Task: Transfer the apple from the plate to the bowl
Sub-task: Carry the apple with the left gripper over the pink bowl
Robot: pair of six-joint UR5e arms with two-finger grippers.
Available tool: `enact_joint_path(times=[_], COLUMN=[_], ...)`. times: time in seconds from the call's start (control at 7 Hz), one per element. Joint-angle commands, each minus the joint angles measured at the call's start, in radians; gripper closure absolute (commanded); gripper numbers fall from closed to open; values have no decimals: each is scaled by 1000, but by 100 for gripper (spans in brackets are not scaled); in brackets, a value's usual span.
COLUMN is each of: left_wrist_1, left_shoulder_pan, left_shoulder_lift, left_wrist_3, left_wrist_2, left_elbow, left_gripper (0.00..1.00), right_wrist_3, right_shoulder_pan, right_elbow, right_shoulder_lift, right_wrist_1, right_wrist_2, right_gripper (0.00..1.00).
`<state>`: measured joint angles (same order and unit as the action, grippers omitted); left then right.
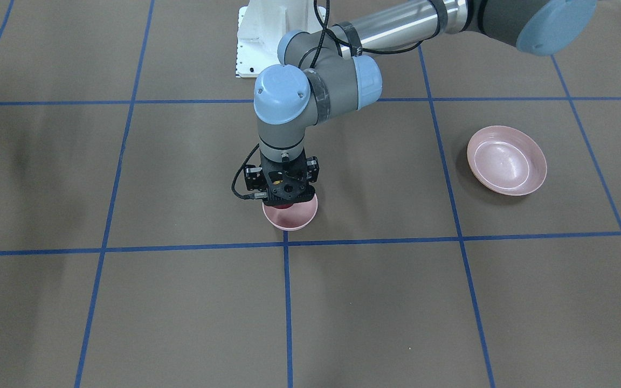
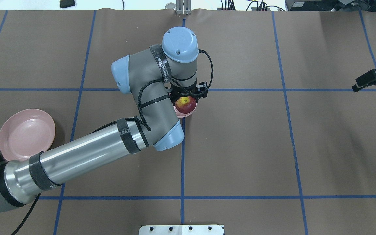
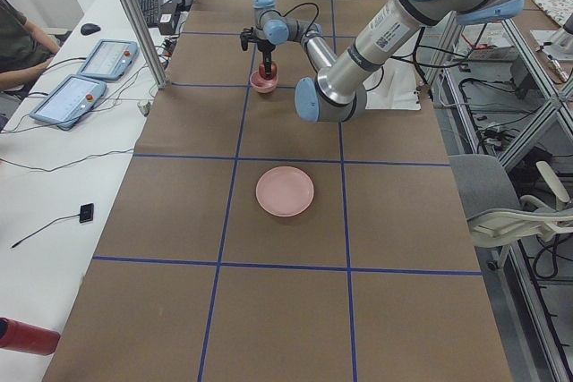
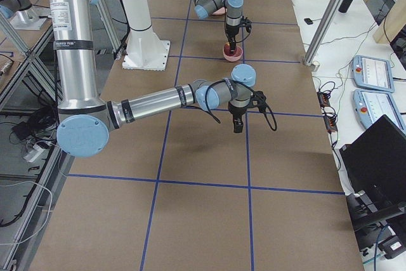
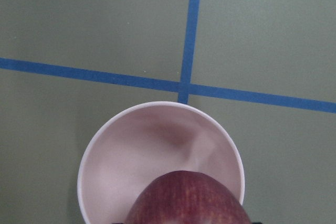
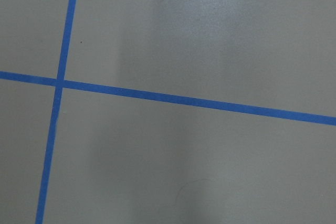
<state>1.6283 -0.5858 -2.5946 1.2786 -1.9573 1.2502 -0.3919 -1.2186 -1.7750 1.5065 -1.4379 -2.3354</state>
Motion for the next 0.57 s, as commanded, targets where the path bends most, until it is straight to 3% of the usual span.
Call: enact_joint_path(times=[0.0,0.29,0.43], left_wrist_1=[5,7,12], left_shoulder_pan=[-6,-15,-14], left_shoulder_lift=[4,7,19], left_wrist_3=[-43,-67,-68], left_wrist_2=[5,6,6], left_elbow=[-6,-14,-20], left_gripper=[100,96,30], right_wrist_3=[2,2,1], right_shoulder_pan=[1,1,2], right_elbow=[8,22,23], right_shoulder_lift=[0,-2,-2], right_wrist_1=[4,8,8], right_wrist_2=[1,-1,4], right_gripper=[0,0,0])
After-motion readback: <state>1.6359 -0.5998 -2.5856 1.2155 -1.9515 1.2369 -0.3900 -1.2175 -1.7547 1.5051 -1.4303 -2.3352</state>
